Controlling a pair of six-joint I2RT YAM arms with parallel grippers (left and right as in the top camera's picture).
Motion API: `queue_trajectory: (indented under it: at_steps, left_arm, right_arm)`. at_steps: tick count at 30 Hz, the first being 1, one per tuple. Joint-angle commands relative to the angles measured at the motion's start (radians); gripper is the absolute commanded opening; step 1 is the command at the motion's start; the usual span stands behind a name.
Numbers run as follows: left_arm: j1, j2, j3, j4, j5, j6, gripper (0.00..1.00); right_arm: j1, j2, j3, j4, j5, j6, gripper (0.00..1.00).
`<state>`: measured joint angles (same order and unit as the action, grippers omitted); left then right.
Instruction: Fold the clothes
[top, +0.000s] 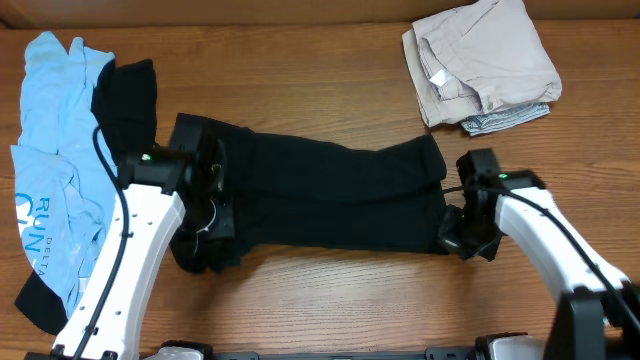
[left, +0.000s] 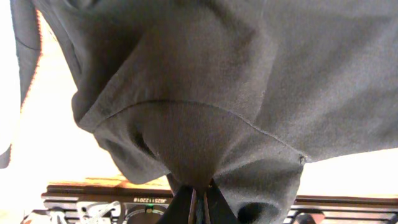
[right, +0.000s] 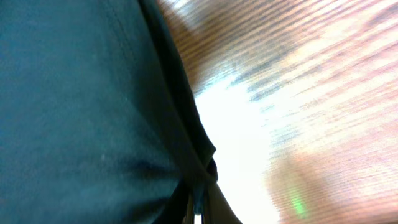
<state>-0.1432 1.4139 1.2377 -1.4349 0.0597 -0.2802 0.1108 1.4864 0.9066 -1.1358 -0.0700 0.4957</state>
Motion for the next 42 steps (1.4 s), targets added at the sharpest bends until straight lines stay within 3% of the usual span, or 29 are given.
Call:
queue_trajectory:
  at_steps: [1, 5, 12, 20, 27, 28, 30, 33, 35, 40, 42]
  left_arm:
    - [0.003, 0.001, 0.029, -0.031, -0.029, 0.026, 0.04]
    - [0.003, 0.025, 0.018, -0.020, -0.061, 0.056, 0.04]
    - [0.006, 0.167, 0.015, 0.072, -0.148, 0.075, 0.04]
    - [0.007, 0.335, 0.015, 0.328, -0.247, 0.009, 0.04]
    - [0.023, 0.353, 0.015, 0.559, -0.253, 0.012, 0.04]
    - [0.023, 0.353, 0.015, 0.584, -0.252, 0.012, 0.12]
    - [0.022, 0.353, 0.016, 0.608, -0.246, 0.020, 0.42]
    - [0.026, 0.353, 0.022, 0.596, -0.230, 0.024, 0.99]
    - [0.050, 0.352, 0.051, 0.545, -0.161, -0.004, 1.00]
    - [0.154, 0.293, 0.122, 0.417, -0.039, -0.057, 1.00]
    - [0.202, 0.226, 0.122, 0.396, -0.033, -0.057, 1.00]
  right_arm:
    - [-0.010, -0.084, 0.095, -0.097, 0.005, -0.052, 0.04]
    - [-0.009, -0.095, 0.132, -0.095, 0.005, -0.079, 0.04]
    - [-0.009, -0.063, 0.133, 0.084, 0.005, -0.108, 0.04]
    - [-0.005, 0.029, 0.133, 0.267, -0.002, -0.118, 0.04]
    - [0.001, 0.133, 0.133, 0.424, -0.029, -0.149, 0.04]
    - [0.001, 0.147, 0.133, 0.436, -0.029, -0.149, 0.05]
    - [0.001, 0.172, 0.133, 0.451, -0.029, -0.149, 0.09]
    - [0.001, 0.193, 0.133, 0.455, -0.029, -0.150, 0.21]
    - [0.001, 0.195, 0.133, 0.453, -0.028, -0.157, 0.33]
    - [0.001, 0.195, 0.133, 0.448, -0.029, -0.157, 0.42]
    - [0.001, 0.195, 0.133, 0.444, -0.029, -0.157, 0.52]
